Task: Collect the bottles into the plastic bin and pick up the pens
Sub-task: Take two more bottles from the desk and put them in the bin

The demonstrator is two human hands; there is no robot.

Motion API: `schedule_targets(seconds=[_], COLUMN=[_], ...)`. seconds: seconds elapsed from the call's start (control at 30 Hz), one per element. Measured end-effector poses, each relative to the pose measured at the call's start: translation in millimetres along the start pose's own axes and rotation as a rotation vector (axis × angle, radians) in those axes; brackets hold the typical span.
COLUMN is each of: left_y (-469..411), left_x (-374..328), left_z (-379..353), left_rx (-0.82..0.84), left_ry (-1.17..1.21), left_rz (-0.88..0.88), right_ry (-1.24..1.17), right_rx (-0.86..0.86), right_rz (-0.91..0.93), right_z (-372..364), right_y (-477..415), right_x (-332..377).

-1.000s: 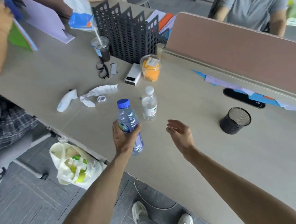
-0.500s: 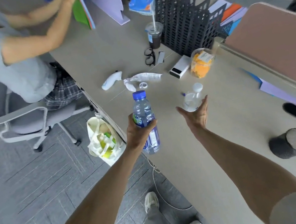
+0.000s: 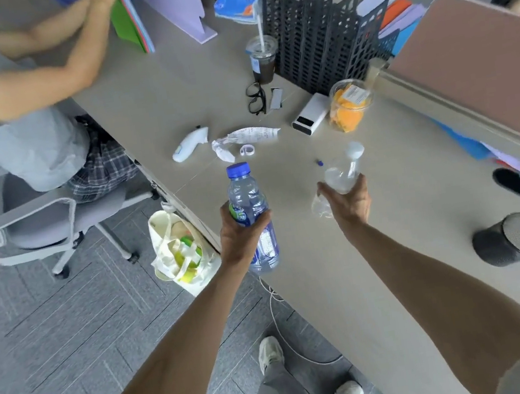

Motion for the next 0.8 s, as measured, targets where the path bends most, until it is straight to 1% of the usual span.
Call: schedule_targets(seconds=[0.17,0.27,0.4,0.53,0.67,0.8], left_y=[-2,2,23,68,133,221], left_x=[-6,-5,-5,-2,2,6], left_z=[-34,-69,-129,-191,-241,-279], left_rx=[0.105,0.222,0.417,0.616,0.789,0.973], left_ry=[0.041,0.026,-0.044,-0.112,-0.169,-0.244], left_rz=[0.005,0.024,0.011,0.001,-0.007,-0.042], right_ry=[-0.012,-0.08,-0.123,-0.134,-0.25,-0.374], right_rx=[0.039,0.005,-0.128,-0.258,-0.414,-0.542], right_rz=[0.014,-0.012,-0.106,-0.161,-0.258,-0.315], right_z=[29,56,106,167,228,280], right_y=[31,50,70,95,139,200], right_x=[-3,-10,-34,-65,-107,-156])
Point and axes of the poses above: each hand's wrist, its own y-axis away from the middle knuckle, its own z-axis out of the back of the hand, x = y × z, the point moved 10 cm from there along -y, towards the middle knuckle, and after that the axes turned 6 degrees about y, right-handed, at the moved point
